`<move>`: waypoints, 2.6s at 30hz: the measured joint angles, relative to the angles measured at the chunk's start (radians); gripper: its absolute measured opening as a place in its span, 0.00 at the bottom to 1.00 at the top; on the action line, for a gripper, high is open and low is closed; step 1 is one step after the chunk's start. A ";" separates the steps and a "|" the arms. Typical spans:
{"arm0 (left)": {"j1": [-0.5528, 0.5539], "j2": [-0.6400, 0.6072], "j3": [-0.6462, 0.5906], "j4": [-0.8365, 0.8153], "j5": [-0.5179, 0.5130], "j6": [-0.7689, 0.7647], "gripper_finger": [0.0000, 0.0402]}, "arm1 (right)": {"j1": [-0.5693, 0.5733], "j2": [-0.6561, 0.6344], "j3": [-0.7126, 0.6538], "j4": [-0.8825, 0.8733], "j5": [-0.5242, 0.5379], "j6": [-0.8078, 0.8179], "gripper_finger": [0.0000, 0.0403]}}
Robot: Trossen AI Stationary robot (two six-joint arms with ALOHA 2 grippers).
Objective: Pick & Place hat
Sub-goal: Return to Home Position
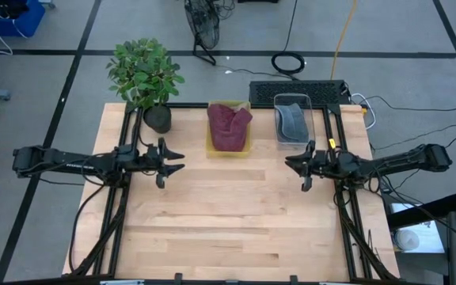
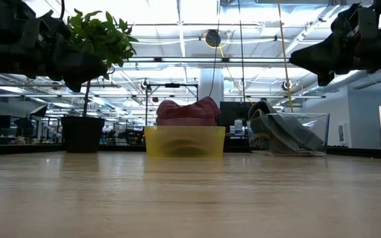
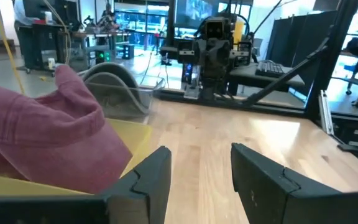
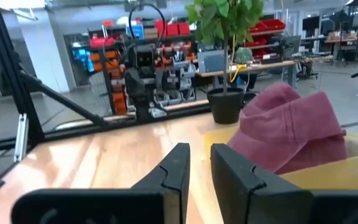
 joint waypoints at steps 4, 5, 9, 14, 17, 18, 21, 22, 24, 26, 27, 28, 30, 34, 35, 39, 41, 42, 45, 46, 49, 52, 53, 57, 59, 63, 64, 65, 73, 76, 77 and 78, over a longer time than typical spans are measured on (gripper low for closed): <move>0.000 -0.002 0.000 -0.010 -0.001 0.004 0.42 | 0.000 0.000 -0.001 -0.013 0.000 0.000 0.13; 0.000 -0.001 0.000 -0.023 -0.002 0.004 0.42 | 0.000 0.000 -0.001 -0.016 0.000 0.000 0.13; 0.000 -0.001 0.000 -0.115 -0.012 0.020 0.42 | 0.000 0.000 -0.002 -0.071 0.000 -0.001 0.13; 0.000 -0.001 0.000 -0.222 -0.046 0.019 0.42 | 0.000 0.000 -0.002 -0.114 0.000 0.006 0.13; 0.000 -0.006 0.000 -0.249 -0.047 0.020 0.42 | 0.000 0.000 -0.002 -0.123 -0.002 0.009 0.13; 0.000 -0.011 0.000 -0.261 -0.046 0.021 0.42 | 0.000 -0.002 -0.002 -0.133 -0.003 0.009 0.13; 0.000 -0.045 0.000 -0.309 -0.047 0.026 0.42 | 0.000 -0.023 -0.002 -0.181 0.002 0.015 0.13; 0.000 -0.062 0.000 -0.320 -0.047 0.028 0.42 | 0.000 -0.032 -0.002 -0.194 0.004 0.016 0.13; 0.000 -0.105 0.000 -0.354 -0.047 0.038 0.42 | 0.000 -0.056 -0.002 -0.210 0.022 0.016 0.13; 0.000 -0.160 0.001 -0.413 -0.048 0.039 0.42 | 0.000 -0.086 -0.002 -0.230 0.025 0.015 0.13; 0.000 -0.187 0.001 -0.446 -0.051 0.039 0.42 | 0.000 -0.102 -0.002 -0.245 0.026 0.013 0.13; 0.000 -0.216 0.001 -0.475 -0.059 0.039 0.42 | 0.000 -0.118 -0.002 -0.260 0.026 0.013 0.13; 0.000 -0.272 0.001 -0.526 -0.085 0.040 0.42 | 0.000 -0.150 -0.002 -0.295 0.026 0.013 0.13; 0.000 -0.378 0.001 -0.610 -0.100 0.044 0.42 | 0.000 -0.213 -0.002 -0.343 0.026 0.013 0.13; 0.000 -0.405 0.001 -0.629 -0.100 0.043 0.42 | 0.000 -0.226 -0.002 -0.354 0.027 0.013 0.13; 0.001 -0.478 0.014 -0.676 -0.095 0.045 0.42 | 0.000 -0.276 -0.002 -0.408 0.027 0.014 0.13; 0.001 -0.498 0.020 -0.696 -0.093 0.045 0.42 | 0.000 -0.299 -0.003 -0.431 0.027 0.017 0.13; 0.001 -0.504 0.022 -0.700 -0.092 0.045 0.42 | 0.000 -0.310 -0.003 -0.437 0.027 0.017 0.13; 0.001 -0.507 0.022 -0.702 -0.091 0.045 0.42 | 0.000 -0.346 -0.003 -0.464 0.027 0.015 0.13; 0.001 -0.507 0.022 -0.702 -0.091 0.045 0.42 | 0.000 -0.358 -0.003 -0.469 0.027 0.010 0.13; 0.001 -0.507 0.022 -0.703 -0.091 0.045 0.42 | 0.000 -0.392 0.013 -0.505 0.026 0.001 0.13; 0.000 -0.507 0.039 -0.744 -0.085 0.044 0.42 | 0.000 -0.424 0.051 -0.568 0.021 0.002 0.13; 0.000 -0.507 0.050 -0.773 -0.083 0.044 0.42 | 0.000 -0.433 0.061 -0.586 0.018 0.002 0.13; 0.000 -0.508 0.089 -0.822 -0.082 0.054 0.42 | 0.000 -0.460 0.071 -0.612 0.019 -0.004 0.13; 0.000 -0.507 0.075 -0.818 -0.090 0.052 0.42 | 0.000 -0.465 0.054 -0.609 0.024 -0.008 0.13; 0.000 -0.507 0.015 -0.680 -0.091 0.042 0.42 | -0.001 -0.457 0.017 -0.564 0.053 0.002 0.13; 0.000 -0.506 0.002 -0.654 -0.089 0.037 0.42 | -0.002 -0.450 0.006 -0.549 0.053 0.000 0.13; 0.000 -0.502 0.002 -0.646 -0.088 0.037 0.42 | -0.002 -0.449 -0.002 -0.535 0.052 0.000 0.13; 0.000 -0.497 0.002 -0.634 -0.092 0.035 0.42 | -0.002 -0.435 -0.002 -0.502 0.050 0.001 0.13; 0.000 -0.497 0.002 -0.633 -0.092 0.035 0.42 | -0.002 -0.435 -0.002 -0.499 0.050 0.004 0.13; 0.000 -0.497 0.002 -0.632 -0.093 0.035 0.42 | -0.002 -0.435 -0.002 -0.499 0.050 0.005 0.13; 0.000 -0.497 0.002 -0.631 -0.093 0.035 0.42 | -0.002 -0.435 -0.002 -0.499 0.050 0.005 0.13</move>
